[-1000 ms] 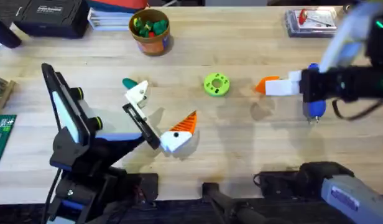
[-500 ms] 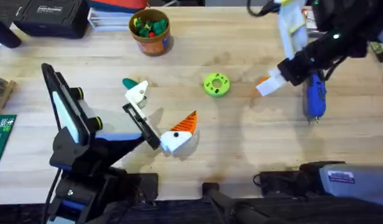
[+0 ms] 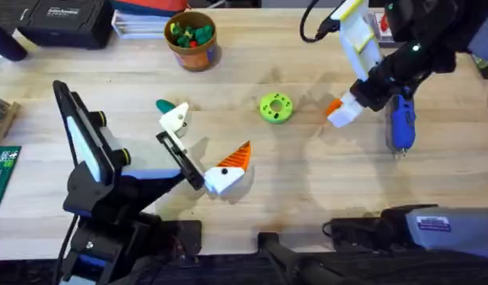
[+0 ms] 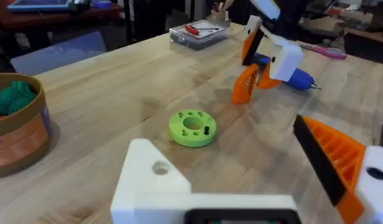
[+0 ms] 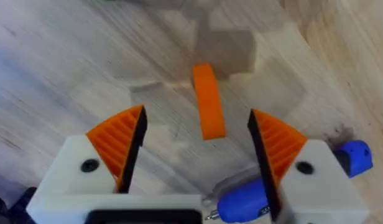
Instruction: Pick up the gripper from the table and insert it into the empty holder that is missing its gripper. Then pick up a screw, insert it into the mounting hole, and use the screwdriver to tighten it. Finally, clean up the table by picking up the vegetable and placing it into the bucket.
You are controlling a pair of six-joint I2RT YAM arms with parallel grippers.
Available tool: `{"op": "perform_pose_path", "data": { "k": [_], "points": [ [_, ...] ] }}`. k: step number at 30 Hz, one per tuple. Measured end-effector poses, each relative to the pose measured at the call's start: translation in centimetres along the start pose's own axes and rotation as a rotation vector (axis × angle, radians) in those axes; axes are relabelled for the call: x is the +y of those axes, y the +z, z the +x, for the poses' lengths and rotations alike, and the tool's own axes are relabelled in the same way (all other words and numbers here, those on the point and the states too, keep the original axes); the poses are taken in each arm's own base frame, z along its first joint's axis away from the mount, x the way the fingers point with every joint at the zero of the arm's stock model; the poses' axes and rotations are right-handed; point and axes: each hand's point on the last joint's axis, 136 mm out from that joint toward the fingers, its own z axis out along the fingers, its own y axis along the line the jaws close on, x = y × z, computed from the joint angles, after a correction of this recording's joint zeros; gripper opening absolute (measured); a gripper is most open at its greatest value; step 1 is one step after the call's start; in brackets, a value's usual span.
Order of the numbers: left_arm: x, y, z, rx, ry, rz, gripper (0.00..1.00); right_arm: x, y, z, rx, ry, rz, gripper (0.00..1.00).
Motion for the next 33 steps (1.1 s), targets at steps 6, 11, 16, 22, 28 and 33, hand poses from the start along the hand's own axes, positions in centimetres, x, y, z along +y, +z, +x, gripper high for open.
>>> {"op": "perform_pose_path", "data": {
  "k": [6,11,16,22,28,33],
  "points": [
    [0.0,0.0,0.0,0.0,0.0,0.0,0.985,-0.1,1.0,0.3,0.033,-0.005,-0.016,0.815],
    [0.0,0.0,0.0,0.0,0.0,0.0,0.985,-0.4,1.2,0.1,0.033,-0.007,-0.007,0.591],
    [0.0,0.0,0.0,0.0,0.0,0.0,0.985,-0.5,1.2,0.0,0.028,-0.009,-0.001,0.29],
    [0.0,0.0,0.0,0.0,0.0,0.0,0.985,-0.6,1.2,0.0,0.027,-0.01,0.004,0.013],
    [0.0,0.0,0.0,0.0,0.0,0.0,0.986,-0.7,-0.3,-0.3,-0.009,0.012,0.037,0.013],
    [0.0,0.0,0.0,0.0,0.0,0.0,0.986,0.9,-6.6,0.8,-0.132,0.1,0.127,0.012]
  ]
}}
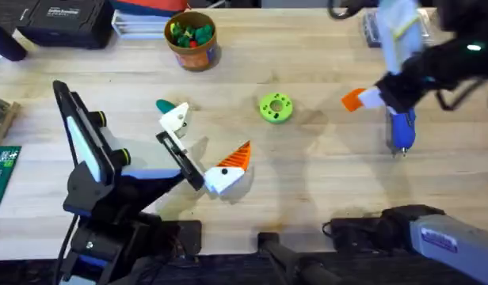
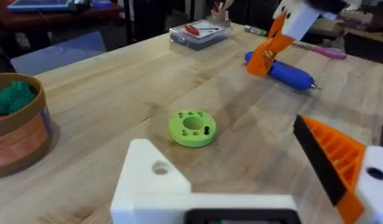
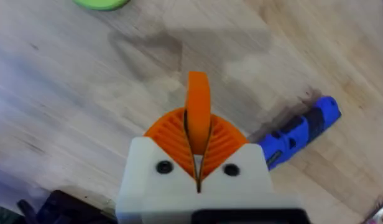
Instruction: Pick up the gripper from the table and insert it into the empty holder that is missing its gripper. Then pick up a screw, insert it into the mounting hole, and use the screwdriver to tighten it. Finally, clean up the table by picking up the vegetable and placing it into the bucket.
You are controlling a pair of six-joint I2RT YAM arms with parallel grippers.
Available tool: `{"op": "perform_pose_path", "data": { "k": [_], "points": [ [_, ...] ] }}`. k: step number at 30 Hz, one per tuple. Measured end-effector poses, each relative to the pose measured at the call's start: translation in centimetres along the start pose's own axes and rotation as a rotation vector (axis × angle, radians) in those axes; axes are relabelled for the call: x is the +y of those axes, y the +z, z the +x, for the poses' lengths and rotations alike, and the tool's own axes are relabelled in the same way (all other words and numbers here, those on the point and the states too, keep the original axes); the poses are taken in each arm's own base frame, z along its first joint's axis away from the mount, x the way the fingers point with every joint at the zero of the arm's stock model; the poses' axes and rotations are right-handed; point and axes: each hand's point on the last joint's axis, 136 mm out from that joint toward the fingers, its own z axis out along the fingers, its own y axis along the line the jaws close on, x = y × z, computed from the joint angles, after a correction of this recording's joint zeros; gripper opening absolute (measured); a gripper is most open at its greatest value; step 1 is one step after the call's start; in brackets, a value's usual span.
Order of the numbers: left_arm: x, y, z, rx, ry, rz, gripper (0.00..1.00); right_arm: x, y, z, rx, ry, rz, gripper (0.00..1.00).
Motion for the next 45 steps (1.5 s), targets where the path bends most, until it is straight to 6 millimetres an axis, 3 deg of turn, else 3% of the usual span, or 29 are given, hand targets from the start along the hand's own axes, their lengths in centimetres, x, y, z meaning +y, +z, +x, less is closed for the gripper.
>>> {"op": "perform_pose_path", "data": {
  "k": [7,14,15,25,38,45],
  "points": [
    [0.0,0.0,0.0,0.0,0.0,0.0,0.986,1.9,-5.5,0.6,-0.163,0.072,0.033,0.011],
    [0.0,0.0,0.0,0.0,0.0,0.0,0.986,3.8,-9.2,0.1,-0.357,0.154,0.006,0.011],
    [0.0,0.0,0.0,0.0,0.0,0.0,0.987,4.8,-9.7,-0.5,-0.449,0.192,-0.035,0.01],
    [0.0,0.0,0.0,0.0,0.0,0.0,0.987,8.9,-5.9,-3.6,-0.561,0.439,-0.436,0.01],
    [0.0,0.0,0.0,0.0,0.0,0.0,0.987,11.5,-2.7,-4.6,-0.275,0.852,-0.82,0.01],
    [0.0,0.0,0.0,0.0,0.0,0.0,0.986,14.5,-1.2,-5.5,-0.13,0.844,-0.96,0.01]
  ]
}}
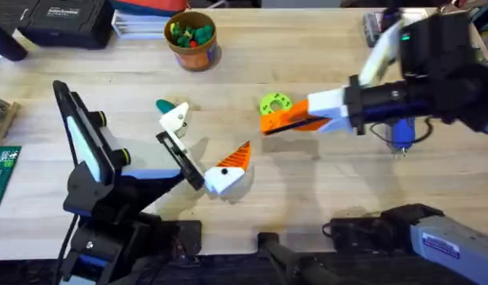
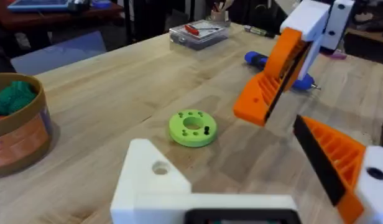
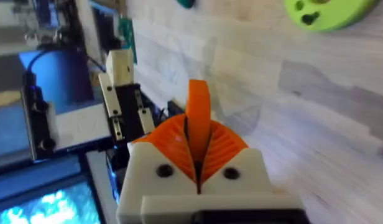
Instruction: Pick up the gripper from the table and insert it into the empty holder that is missing its gripper. Then pick up a screw, insert it into the mounting hole, and use the screwdriver to tighten it. Finally, clean up the table by picking up the vegetable and placing it into the bucket.
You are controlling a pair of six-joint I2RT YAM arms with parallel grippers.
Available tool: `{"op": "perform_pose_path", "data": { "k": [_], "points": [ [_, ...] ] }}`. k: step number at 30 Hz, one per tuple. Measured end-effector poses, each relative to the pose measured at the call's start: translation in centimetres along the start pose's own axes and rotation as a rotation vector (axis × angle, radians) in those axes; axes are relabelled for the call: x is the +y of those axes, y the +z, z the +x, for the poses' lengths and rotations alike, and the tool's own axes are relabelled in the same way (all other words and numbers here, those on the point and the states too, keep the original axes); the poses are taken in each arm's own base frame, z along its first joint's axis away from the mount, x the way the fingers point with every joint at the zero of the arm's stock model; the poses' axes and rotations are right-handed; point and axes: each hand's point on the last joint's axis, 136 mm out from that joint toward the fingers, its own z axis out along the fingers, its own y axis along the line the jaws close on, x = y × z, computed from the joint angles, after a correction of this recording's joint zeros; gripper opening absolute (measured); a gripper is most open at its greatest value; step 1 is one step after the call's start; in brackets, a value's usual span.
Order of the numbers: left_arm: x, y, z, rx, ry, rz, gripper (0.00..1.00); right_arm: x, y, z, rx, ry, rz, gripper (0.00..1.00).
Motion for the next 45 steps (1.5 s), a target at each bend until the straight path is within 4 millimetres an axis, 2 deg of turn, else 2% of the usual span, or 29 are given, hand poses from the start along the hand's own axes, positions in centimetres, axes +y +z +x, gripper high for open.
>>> {"op": "perform_pose_path", "data": {
  "k": [5,11,17,25,31,37,45],
  "points": [
    [0.0,0.0,0.0,0.0,0.0,0.0,0.986,0.6,2.3,0.1,0.073,-0.04,-0.044,0.01],
    [0.0,0.0,0.0,0.0,0.0,0.0,0.986,3.3,3.9,-2.1,0.071,-0.189,-0.201,0.01],
    [0.0,0.0,0.0,0.0,0.0,0.0,0.986,4.4,5.3,-3.3,0.128,-0.183,-0.337,0.01],
    [0.0,0.0,0.0,0.0,0.0,0.0,0.987,4.8,8.3,-1.9,0.292,-0.124,-0.434,0.01],
    [0.0,0.0,0.0,0.0,0.0,0.0,0.986,5.6,9.6,-0.4,0.366,-0.11,-0.448,0.01],
    [0.0,0.0,0.0,0.0,0.0,0.0,0.986,5.2,10.7,-0.2,0.398,-0.072,-0.436,0.01],
    [0.0,0.0,0.0,0.0,0.001,-0.001,0.986,7.8,11.3,-1.1,0.406,-0.151,-0.466,0.01]
  ]
}}
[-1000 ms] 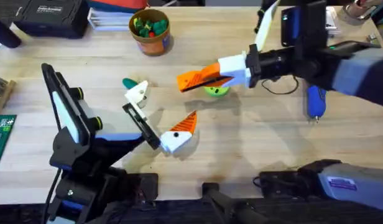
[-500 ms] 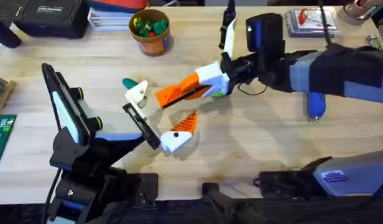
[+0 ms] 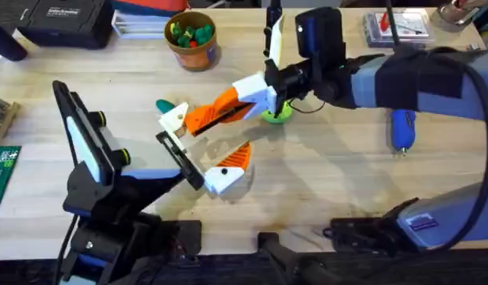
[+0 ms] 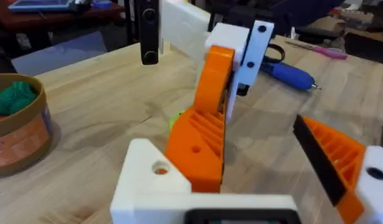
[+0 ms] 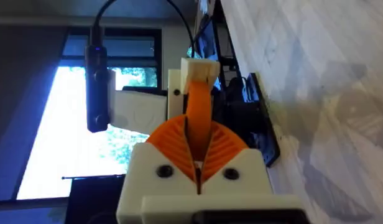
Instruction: Pick up the gripper from the table and insert it into the empty holder that is missing its gripper. Then pick up a screw, insert it into the mounting hole, and use the screwdriver to tighten it. Finally, clean up the table by picking up the vegetable and placing it into the bucket.
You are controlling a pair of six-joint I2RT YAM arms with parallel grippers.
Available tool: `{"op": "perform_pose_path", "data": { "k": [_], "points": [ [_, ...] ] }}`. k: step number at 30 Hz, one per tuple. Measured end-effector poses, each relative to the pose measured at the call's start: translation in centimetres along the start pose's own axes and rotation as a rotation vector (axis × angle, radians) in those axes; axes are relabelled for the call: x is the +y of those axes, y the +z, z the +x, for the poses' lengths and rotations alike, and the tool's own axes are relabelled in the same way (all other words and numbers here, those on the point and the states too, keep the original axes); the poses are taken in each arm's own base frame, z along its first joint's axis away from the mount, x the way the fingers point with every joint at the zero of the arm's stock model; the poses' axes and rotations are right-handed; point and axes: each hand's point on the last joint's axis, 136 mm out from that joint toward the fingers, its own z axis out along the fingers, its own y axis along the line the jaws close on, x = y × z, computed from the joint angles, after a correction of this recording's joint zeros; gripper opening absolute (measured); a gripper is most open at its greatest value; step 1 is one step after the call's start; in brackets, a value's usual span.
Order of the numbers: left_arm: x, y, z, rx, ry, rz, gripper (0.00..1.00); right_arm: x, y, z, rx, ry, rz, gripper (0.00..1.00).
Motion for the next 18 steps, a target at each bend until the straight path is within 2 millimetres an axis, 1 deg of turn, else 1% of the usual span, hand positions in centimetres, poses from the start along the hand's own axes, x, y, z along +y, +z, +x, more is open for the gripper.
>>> {"op": "perform_pose_path", "data": {
  "k": [6,10,18],
  "points": [
    [0.0,0.0,0.0,-0.001,0.001,0.0,0.986,0.0,0.0,-0.2,-0.004,-0.006,0.001,0.01],
    [0.0,0.0,0.0,-0.001,0.0,0.0,0.986,-0.4,0.2,-0.4,-0.006,0.001,0.005,0.01],
    [0.5,0.0,0.0,-0.002,-0.008,-0.026,0.986,-0.6,1.0,-1.7,0.012,0.01,0.001,0.01]
  ]
}}
